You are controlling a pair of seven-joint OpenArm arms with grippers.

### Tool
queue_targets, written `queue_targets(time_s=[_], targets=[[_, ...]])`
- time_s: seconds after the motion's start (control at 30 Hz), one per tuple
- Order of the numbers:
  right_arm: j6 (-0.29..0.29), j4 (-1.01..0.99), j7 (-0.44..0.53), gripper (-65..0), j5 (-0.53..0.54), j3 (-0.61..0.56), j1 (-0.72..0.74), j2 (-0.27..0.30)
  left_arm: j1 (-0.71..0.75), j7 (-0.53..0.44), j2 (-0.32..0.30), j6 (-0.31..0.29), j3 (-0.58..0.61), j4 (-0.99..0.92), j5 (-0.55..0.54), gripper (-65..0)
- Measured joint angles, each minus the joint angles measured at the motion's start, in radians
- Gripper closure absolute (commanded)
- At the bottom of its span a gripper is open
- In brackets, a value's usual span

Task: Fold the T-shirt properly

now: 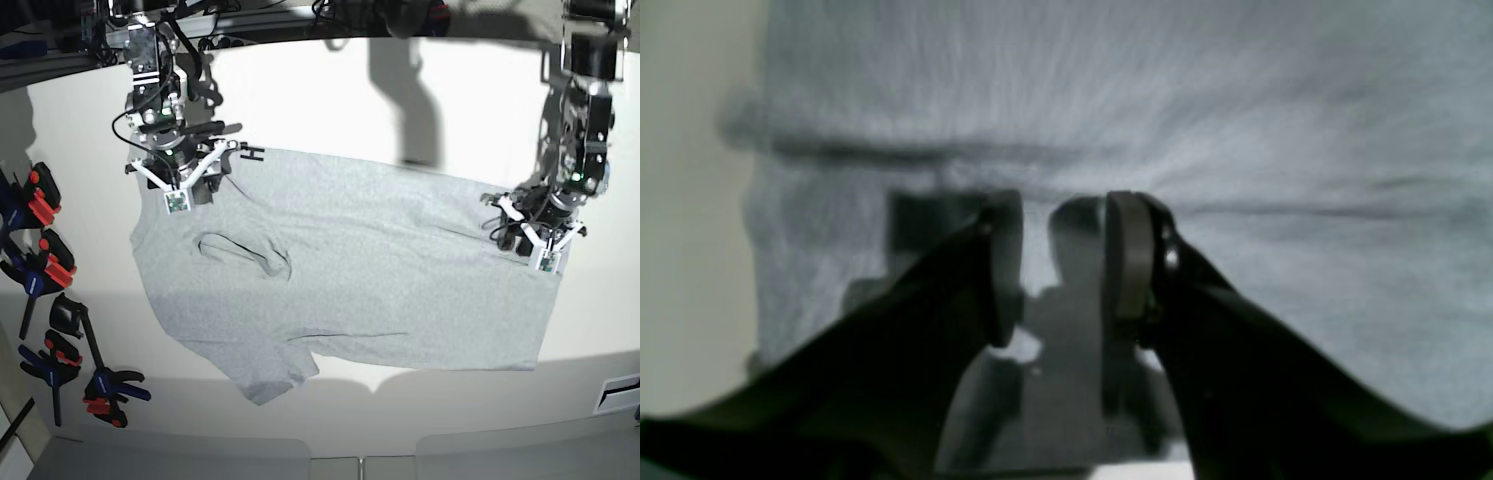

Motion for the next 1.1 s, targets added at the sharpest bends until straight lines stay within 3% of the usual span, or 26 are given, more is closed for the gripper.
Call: queue_targets(time_s=[0.1,0.17,0.27,0.37,0.5,0.63,0.73,0.9,0.93,1.0,1.1], targets=[[0.0,0.0,-0.001,-29.1,0.0,0.0,0.0,0.0,-0.013,-0.018,0.003,-0.092,-0.001,-0.086,-0.003,-18.9],[0.0,0.0,-0.021,-29.1,0.001,0.0,0.0,0.0,0.009,-0.026,0.002,-0.112,-0.001,-0.082,-0.003,-18.9],[0.041,0.002,-0.079,-29.1,-0.003,0.0,0.002,0.003,0.082,-0.063,-0.003,-0.112,-0.003,-0.055,-0.013,-18.9],[0.09,0.005,-0.071,-29.1,0.008,0.002,-0.014,0.019,0.152,-0.081,-0.011,-0.11,-0.01,-0.018,-0.023,-18.9],[0.094,0.011,-0.051,-29.1,0.026,0.001,-0.044,0.046,0.275,-0.151,-0.012,-0.105,-0.015,0.055,-0.039,-18.9],[0.098,0.019,-0.021,-29.1,0.047,0.002,-0.082,0.077,0.373,-0.159,-0.014,-0.098,-0.017,0.137,-0.039,-18.9],[0.102,0.022,-0.006,-29.1,0.05,0.002,-0.101,0.097,0.438,-0.152,-0.011,-0.038,-0.017,0.209,-0.037,-18.9],[0.104,0.022,0.0,-29.1,0.05,0.002,-0.101,0.1,0.443,-0.013,0.0,0.158,-0.004,0.378,0.108,-19.0],[0.104,0.023,0.0,-29.1,0.049,0.002,-0.103,0.1,0.44,0.041,-0.001,0.178,-0.001,0.415,0.146,-19.0],[0.104,0.026,-0.002,-29.1,0.047,0.002,-0.103,0.1,0.429,0.041,0.002,0.229,0.0,0.476,0.193,-19.0],[0.105,0.032,-0.005,-29.1,0.046,0.002,-0.103,0.1,0.364,0.034,-0.001,0.238,-0.001,0.495,0.201,-19.0]])
